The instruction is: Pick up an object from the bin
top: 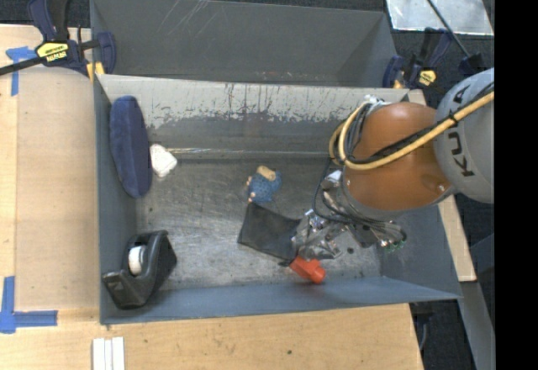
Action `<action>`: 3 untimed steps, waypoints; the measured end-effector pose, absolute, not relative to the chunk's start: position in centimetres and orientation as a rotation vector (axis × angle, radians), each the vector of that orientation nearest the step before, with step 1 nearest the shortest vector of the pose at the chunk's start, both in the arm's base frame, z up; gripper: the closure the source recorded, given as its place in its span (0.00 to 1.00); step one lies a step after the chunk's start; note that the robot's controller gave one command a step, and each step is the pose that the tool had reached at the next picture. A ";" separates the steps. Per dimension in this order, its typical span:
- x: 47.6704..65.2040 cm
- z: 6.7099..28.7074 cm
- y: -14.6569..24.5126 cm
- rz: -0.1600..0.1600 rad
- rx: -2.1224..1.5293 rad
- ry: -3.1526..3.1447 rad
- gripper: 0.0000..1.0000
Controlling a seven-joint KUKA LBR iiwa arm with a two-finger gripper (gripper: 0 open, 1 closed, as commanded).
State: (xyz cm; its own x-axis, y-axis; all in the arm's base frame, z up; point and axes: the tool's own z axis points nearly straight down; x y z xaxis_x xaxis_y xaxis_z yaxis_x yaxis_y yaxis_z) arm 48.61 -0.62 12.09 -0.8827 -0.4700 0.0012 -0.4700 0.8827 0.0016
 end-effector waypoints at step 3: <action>49.1 7.7 0.7 0.005 1.130 -2.962 1.00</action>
Offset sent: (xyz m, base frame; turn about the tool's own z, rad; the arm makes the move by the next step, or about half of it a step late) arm 0.0000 0.0000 0.0000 0.0000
